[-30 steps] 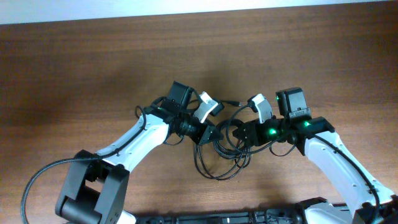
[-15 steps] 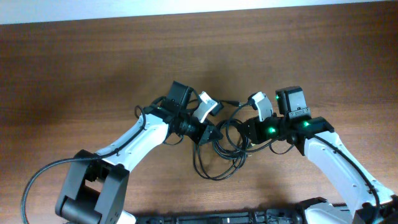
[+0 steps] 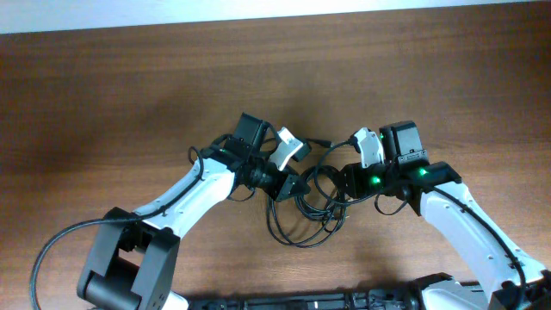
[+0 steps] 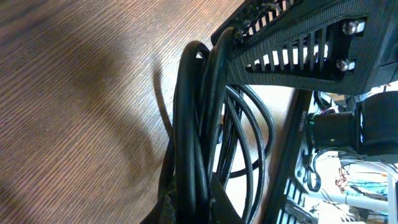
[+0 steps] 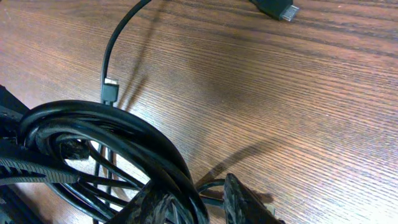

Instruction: Untangle cables

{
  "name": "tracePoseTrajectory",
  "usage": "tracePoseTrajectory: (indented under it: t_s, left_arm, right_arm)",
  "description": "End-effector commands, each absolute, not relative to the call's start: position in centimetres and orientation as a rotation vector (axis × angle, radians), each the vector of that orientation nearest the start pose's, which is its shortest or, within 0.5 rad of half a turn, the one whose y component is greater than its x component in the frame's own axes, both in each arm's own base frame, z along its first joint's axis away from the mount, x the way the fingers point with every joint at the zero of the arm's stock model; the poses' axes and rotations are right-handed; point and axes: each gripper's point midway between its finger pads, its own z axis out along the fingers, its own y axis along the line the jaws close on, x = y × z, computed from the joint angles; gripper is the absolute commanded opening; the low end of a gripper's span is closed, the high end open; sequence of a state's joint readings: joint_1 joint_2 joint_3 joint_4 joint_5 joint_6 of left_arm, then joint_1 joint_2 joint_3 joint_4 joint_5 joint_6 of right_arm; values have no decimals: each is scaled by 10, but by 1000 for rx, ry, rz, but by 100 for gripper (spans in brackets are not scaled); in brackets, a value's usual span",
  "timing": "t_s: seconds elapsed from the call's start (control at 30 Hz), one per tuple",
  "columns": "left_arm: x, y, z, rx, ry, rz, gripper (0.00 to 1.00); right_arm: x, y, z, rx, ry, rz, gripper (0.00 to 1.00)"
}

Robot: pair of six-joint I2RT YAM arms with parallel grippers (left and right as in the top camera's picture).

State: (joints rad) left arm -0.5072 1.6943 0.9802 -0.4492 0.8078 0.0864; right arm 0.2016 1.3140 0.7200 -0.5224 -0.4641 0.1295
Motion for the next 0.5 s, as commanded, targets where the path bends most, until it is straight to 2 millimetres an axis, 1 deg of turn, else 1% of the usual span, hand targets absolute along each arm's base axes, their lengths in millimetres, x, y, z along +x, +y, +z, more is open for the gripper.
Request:
tracePoseTrajectory:
  t_s: [0.0, 0.03, 0.07, 0.13, 0.2, 0.3, 0.33, 0.37, 0.47]
  left_arm:
    - [249, -282, 91, 1014, 2441, -1264, 0]
    - [249, -282, 91, 1014, 2441, -1264, 0]
    - [249, -282, 91, 1015, 2441, -1263, 0]
    - [249, -282, 91, 1015, 2441, -1263, 0]
    - [249, -282, 91, 1015, 2440, -1263, 0]
    - [249, -282, 91, 1015, 2440, -1263, 0]
    - [249, -282, 91, 1014, 2441, -1263, 0]
    - [249, -282, 91, 1014, 2441, -1263, 0]
    - [249, -282, 91, 1015, 2440, -1263, 0]
  right_arm:
    - [276, 124, 77, -212, 2667, 662, 28]
    - [276, 124, 77, -212, 2666, 662, 20]
    - [278, 124, 78, -214, 2656, 662, 18]
    - [284, 128, 83, -226, 2619, 679, 18]
    - [284, 140, 92, -262, 2576, 781, 18]
    - [283, 142, 92, -265, 2577, 799, 18]
    - [283, 142, 92, -265, 2577, 798, 18]
    - [283, 142, 92, -265, 2577, 799, 25]
    - [280, 141, 90, -261, 2592, 800, 27]
